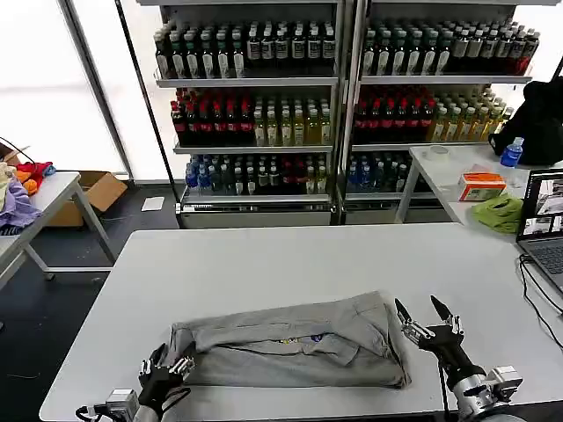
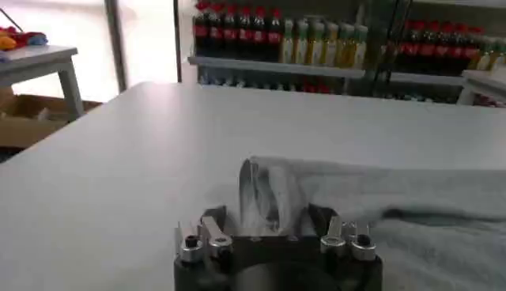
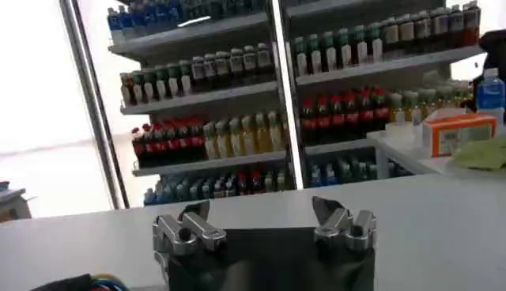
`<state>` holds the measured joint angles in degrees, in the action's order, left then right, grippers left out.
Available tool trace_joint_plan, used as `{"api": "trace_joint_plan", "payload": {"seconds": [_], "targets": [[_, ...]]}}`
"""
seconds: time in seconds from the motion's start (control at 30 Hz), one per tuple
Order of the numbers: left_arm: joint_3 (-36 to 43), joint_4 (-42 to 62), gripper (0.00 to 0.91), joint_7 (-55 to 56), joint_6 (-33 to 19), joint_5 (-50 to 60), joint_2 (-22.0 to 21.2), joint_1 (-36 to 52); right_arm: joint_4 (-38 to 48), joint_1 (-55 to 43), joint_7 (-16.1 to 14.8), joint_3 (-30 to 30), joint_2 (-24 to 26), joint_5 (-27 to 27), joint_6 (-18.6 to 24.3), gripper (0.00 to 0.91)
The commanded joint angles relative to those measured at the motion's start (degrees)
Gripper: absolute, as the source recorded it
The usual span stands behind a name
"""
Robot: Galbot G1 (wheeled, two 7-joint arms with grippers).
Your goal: Fold and organize the clothes.
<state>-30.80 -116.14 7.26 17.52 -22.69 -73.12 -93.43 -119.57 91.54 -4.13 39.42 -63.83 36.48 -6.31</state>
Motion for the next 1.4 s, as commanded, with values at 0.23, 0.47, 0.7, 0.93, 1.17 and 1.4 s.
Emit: {"api": "trace_joint_plan", "payload": {"seconds": [0.23, 0.47, 0.7, 0.93, 1.17, 1.4], "targets": [[1.17, 3.03, 0.0, -0.02, -1.77, 1.85, -3.89, 0.95, 0.06, -0.51, 1.12, -0.11, 0.07, 3.26, -0.62, 0.907], [0.65, 2.67, 0.0, 0.15, -4.79, 3.32, -5.41, 0.98, 0.19, -1.33, 1.27, -0.89, -0.08, 3.45, -1.01, 0.907], [-5.19, -1.24, 0.0, -1.21, -4.62, -0.36, -1.94, -0.14, 0.46, -1.99, 1.34, -1.07, 0.27, 3.7, -1.28, 0.907], [-21.76, -0.16, 0.0, -3.7, -4.99, -3.75, 6.2, -0.69, 0.42, -2.38, 1.35, -1.6, 0.46, 4.08, -1.38, 0.907], [-29.07, 3.92, 0.0, -7.62, -3.8, -6.01, 14.61, -0.75, -0.25, -2.4, 1.38, -2.09, 0.78, 4.35, -1.8, 0.907], [-28.86, 2.45, 0.0, -7.42, -0.17, -12.04, 20.35, 0.12, -1.16, -1.18, 1.21, -1.72, 0.87, 4.48, -1.58, 0.907]]}}
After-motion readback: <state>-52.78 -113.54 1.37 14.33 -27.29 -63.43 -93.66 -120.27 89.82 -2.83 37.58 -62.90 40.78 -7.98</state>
